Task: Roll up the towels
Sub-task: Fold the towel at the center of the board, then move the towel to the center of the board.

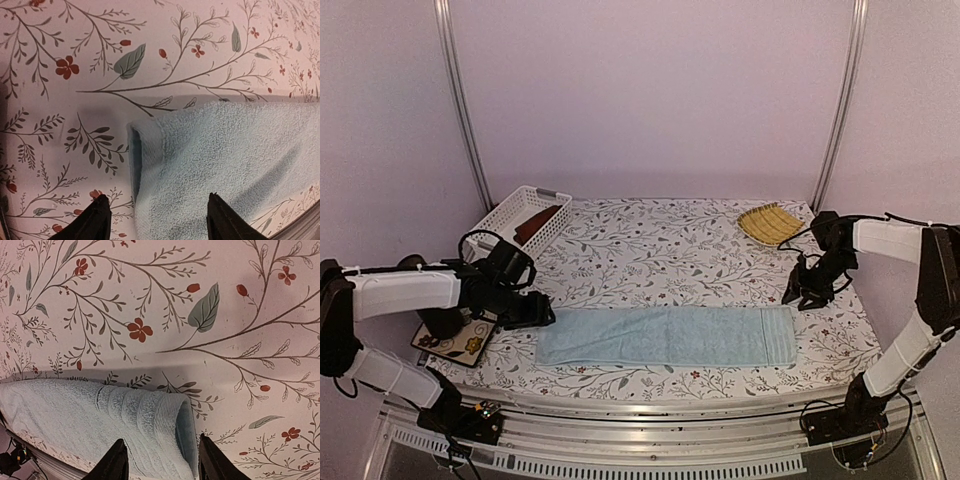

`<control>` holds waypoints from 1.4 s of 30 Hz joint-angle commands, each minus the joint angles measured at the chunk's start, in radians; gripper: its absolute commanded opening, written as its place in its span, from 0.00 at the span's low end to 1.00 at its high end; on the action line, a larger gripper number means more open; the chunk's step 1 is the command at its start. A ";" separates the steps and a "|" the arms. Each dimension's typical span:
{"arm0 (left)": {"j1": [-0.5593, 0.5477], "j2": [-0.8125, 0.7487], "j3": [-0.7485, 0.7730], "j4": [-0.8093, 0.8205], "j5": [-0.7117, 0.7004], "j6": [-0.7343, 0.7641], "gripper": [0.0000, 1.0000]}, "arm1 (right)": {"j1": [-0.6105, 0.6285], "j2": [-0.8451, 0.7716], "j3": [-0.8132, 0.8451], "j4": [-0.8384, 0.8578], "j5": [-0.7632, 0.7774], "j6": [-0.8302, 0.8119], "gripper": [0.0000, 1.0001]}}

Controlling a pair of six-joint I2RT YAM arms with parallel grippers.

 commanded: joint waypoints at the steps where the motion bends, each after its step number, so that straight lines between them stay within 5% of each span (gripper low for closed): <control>1: 0.053 0.004 -0.012 0.121 0.040 0.042 0.66 | -0.026 0.035 0.008 0.067 0.005 -0.021 0.49; 6: 0.112 0.022 -0.033 0.198 0.130 0.072 0.65 | -0.031 0.071 0.003 0.083 -0.044 -0.048 0.49; 24: 0.118 0.182 0.072 0.113 0.072 0.065 0.52 | -0.031 0.099 -0.036 0.092 -0.054 -0.075 0.41; 36: 0.112 0.196 0.082 0.076 0.060 0.062 0.51 | -0.031 0.108 -0.036 0.099 -0.060 -0.083 0.13; 42: 0.092 0.199 0.098 0.043 0.013 0.066 0.51 | -0.031 0.120 -0.012 0.100 -0.032 -0.080 0.10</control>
